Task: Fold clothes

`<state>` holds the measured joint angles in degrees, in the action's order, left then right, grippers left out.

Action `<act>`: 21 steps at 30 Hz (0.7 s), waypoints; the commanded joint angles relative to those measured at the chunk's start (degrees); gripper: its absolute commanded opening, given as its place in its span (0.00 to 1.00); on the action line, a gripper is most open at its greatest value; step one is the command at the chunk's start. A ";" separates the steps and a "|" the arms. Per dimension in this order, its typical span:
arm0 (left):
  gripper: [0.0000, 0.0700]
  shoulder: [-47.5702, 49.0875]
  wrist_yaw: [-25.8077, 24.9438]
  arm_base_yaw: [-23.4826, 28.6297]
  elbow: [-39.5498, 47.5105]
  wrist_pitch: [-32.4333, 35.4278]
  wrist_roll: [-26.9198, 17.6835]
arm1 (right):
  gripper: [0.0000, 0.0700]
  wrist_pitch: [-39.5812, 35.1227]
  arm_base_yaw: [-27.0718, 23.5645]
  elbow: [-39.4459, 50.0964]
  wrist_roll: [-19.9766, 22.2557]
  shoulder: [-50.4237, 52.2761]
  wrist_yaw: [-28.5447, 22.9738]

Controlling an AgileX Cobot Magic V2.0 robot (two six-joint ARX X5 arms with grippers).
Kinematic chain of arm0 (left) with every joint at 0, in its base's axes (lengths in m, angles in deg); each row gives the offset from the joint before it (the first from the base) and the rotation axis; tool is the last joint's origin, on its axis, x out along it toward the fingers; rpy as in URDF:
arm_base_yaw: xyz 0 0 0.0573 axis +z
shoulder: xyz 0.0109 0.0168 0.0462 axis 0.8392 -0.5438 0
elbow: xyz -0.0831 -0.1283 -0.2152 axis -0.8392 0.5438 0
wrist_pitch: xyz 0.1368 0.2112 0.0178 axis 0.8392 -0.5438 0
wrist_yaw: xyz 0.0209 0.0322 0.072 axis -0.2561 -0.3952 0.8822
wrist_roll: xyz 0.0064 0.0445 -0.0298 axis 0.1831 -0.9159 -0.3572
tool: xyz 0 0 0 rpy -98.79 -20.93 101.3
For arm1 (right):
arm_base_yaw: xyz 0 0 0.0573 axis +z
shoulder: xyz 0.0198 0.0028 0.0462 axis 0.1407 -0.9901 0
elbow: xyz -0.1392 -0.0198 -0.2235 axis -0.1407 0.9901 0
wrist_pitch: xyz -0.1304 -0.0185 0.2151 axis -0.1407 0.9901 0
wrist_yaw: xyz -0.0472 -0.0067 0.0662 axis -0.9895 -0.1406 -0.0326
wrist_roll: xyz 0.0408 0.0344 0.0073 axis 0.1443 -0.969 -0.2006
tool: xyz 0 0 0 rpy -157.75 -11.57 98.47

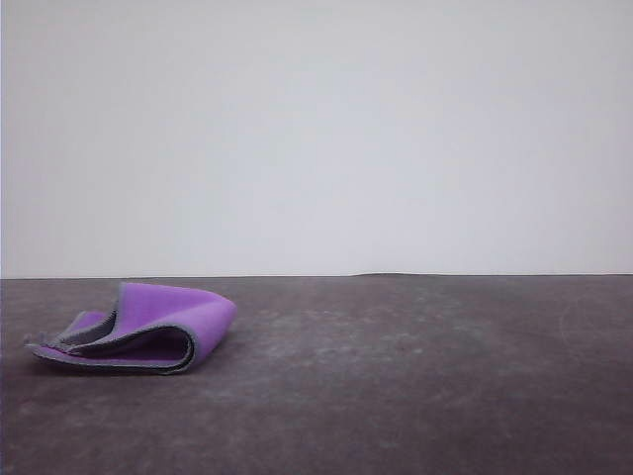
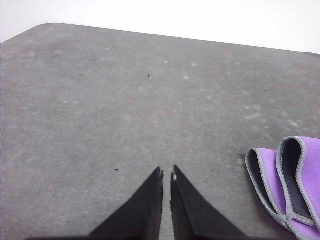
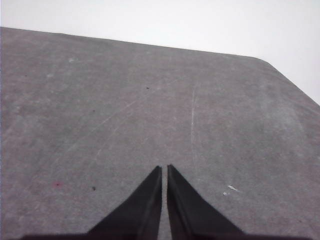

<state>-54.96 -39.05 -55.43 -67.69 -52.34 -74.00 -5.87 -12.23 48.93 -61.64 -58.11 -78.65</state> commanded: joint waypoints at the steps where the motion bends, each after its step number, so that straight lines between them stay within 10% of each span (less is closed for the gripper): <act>1: 0.02 0.04 -0.15 -0.02 1.01 -0.65 0.26 | 0.02 0.26 -0.01 0.26 -1.00 0.07 -0.22; 21: 0.02 0.04 -0.15 -0.02 1.01 -0.65 0.26 | 0.02 -0.98 0.42 0.24 -1.17 0.07 0.17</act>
<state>-54.96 -39.07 -55.43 -67.69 -52.34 -74.00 -6.19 -11.86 48.93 -61.83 -58.11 -78.47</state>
